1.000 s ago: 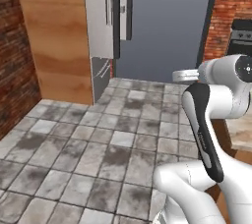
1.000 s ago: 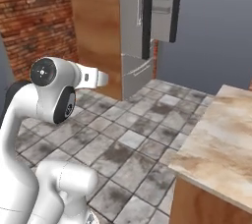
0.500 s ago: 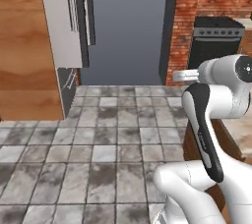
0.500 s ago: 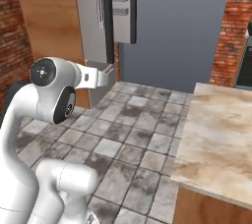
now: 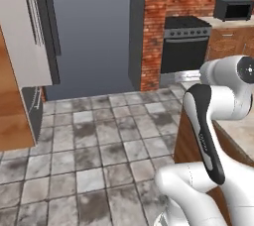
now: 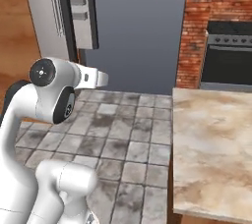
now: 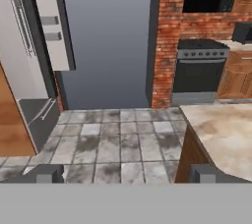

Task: Gather the mushroom and avocado from the fridge and place them on a tray on the dining counter. Then gather the steak and chicken drumstick from the fridge and place them on the other tray.

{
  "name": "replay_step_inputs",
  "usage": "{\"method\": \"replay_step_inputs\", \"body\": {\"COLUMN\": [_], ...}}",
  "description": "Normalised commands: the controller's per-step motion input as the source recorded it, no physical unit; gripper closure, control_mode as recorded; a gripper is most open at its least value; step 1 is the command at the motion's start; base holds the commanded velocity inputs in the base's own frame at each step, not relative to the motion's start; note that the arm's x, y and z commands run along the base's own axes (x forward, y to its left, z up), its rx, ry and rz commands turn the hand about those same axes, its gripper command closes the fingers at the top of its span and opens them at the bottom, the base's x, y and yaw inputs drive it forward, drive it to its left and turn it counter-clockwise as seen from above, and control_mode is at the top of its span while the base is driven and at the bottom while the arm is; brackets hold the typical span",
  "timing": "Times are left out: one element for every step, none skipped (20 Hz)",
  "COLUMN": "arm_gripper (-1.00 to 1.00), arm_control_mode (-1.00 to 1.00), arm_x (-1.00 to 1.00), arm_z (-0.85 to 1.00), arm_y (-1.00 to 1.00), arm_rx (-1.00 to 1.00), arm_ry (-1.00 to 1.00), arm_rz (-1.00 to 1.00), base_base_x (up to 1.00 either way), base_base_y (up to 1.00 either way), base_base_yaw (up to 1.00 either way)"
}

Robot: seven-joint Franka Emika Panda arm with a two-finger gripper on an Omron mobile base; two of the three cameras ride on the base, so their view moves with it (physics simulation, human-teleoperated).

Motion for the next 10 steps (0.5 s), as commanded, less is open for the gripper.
{"method": "replay_step_inputs", "body": {"arm_gripper": [-1.0,-1.0,-1.0,-1.0,-1.0,-1.0,-1.0,-1.0,-1.0,-1.0], "arm_control_mode": [1.0,1.0,1.0,1.0,1.0,1.0,1.0,1.0,1.0,1.0], "arm_x": [0.0,0.0,0.0,0.0,0.0,0.0,0.0,0.0,0.0,0.0], "arm_z": [0.0,0.0,0.0,0.0,0.0,0.0,0.0,0.0,0.0,0.0], "arm_y": [0.0,0.0,0.0,0.0,0.0,0.0,0.0,0.0,0.0,0.0], "arm_rx": [0.0,0.0,0.0,0.0,0.0,0.0,0.0,0.0,0.0,0.0], "arm_ry": [0.0,0.0,0.0,0.0,0.0,0.0,0.0,0.0,0.0,0.0], "arm_rz": [0.0,0.0,0.0,0.0,0.0,0.0,0.0,0.0,0.0,0.0], "base_base_x": [0.95,1.0,1.0,1.0,1.0,1.0,1.0,1.0,1.0,1.0], "base_base_y": [0.3,0.22,0.24,0.24,0.23,0.18,0.2,0.2,0.16,0.13], "base_base_yaw": [-0.33,-0.3,-0.28,-0.26,-0.24,-0.22,-0.19,-0.16,-0.12,-0.09]}}
